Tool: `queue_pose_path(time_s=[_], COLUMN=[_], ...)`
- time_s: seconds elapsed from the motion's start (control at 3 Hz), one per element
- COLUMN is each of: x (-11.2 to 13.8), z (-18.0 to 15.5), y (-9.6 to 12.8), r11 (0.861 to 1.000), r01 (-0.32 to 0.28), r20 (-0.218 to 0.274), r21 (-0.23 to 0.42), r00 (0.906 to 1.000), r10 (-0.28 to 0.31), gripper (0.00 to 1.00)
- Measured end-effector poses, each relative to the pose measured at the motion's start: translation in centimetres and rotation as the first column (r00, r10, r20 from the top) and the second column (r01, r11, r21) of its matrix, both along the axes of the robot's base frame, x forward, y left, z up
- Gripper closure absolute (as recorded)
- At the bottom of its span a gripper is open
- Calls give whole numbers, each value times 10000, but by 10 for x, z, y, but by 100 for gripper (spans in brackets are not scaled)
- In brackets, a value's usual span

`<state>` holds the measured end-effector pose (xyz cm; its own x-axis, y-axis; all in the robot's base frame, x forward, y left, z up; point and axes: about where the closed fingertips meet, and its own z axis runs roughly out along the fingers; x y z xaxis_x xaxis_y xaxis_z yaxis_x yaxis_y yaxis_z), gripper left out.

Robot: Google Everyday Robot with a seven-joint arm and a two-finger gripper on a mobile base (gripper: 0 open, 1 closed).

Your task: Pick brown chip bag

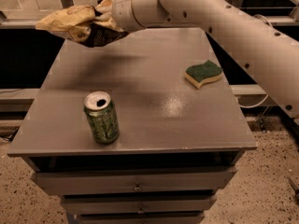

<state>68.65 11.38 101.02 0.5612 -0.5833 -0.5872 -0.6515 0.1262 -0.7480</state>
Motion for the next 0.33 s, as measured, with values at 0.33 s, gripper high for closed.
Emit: queue_pose_path(time_s=[0.33], x=[0], z=[0], y=[1], r11=[10000], r01=[-49], r20=[116], r21=[-56], r00=[9999], r10=[50], gripper=[100])
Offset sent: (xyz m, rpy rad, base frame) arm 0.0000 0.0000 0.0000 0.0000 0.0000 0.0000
